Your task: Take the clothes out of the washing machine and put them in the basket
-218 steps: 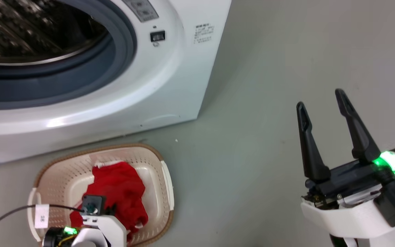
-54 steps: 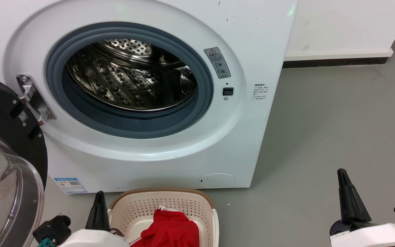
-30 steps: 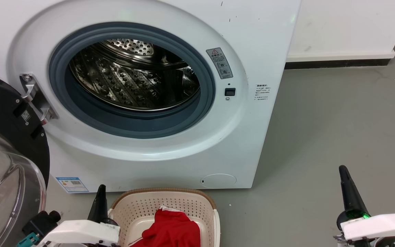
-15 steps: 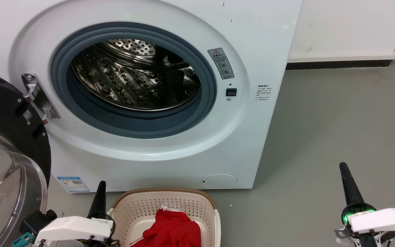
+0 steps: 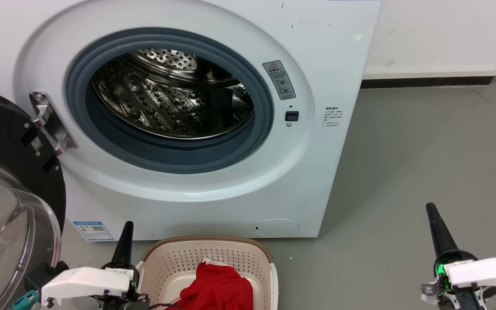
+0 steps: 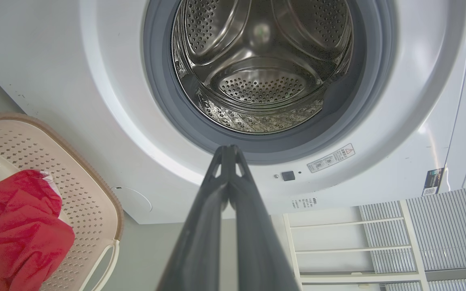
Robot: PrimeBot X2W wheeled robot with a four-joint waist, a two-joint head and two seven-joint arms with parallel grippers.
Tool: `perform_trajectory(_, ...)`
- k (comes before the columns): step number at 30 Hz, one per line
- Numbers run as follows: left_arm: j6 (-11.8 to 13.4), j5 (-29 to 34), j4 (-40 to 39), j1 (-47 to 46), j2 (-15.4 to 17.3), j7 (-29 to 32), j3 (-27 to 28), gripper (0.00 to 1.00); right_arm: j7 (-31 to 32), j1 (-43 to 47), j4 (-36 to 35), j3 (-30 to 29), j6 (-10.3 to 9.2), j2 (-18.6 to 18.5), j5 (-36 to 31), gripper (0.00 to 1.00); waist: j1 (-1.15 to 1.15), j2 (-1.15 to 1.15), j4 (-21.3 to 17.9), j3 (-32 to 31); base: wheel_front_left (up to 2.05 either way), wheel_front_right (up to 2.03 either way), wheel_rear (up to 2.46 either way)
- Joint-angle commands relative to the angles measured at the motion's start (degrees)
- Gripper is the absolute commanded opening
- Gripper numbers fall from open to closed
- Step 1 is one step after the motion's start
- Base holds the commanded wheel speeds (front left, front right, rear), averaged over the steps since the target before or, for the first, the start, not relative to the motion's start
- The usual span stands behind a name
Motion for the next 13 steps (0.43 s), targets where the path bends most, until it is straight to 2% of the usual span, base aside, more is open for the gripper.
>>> perform_trajectory(1, -0.37, -1.27, -0.17, -1.35, 0.20, 0.31, 0.40, 0.00, 0.20, -1.49, 0.01, -0.22, 0.01, -0.25, 1.35, 0.00, 0.00, 0.00, 0.02, -0.01, 0.00, 0.00, 0.00)
perform_trajectory(13, -1.76, -7.58, 0.78, -2.44, 0.07, 1.92, 1.24, 0.00, 1.92, -2.63, 1.69, -0.89, 0.00, -0.12, 7.57, 0.00, 0.00, 0.00, 0.24, -0.09, 0.00, 0.00, 0.00)
